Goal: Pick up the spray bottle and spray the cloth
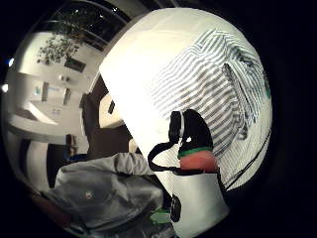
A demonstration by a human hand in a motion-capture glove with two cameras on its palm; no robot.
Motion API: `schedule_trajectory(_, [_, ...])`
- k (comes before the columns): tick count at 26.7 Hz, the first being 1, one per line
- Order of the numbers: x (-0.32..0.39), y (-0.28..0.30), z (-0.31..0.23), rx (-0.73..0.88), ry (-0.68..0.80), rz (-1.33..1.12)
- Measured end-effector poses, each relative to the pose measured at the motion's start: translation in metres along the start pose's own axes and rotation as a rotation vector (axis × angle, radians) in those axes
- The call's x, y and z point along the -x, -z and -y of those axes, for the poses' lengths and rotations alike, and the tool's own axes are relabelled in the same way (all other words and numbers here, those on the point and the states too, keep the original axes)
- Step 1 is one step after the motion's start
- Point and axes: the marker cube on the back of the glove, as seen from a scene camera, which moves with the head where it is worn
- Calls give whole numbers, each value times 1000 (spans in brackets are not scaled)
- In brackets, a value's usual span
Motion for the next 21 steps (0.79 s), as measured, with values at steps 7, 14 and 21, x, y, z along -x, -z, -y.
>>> schedule_trajectory(7, [-18,14,-18,-202,-168,166])
schedule_trajectory(14, [-61,19,-36,-320,-241,171])
schedule_trajectory(21, [-94,20,-38,-413,-292,169])
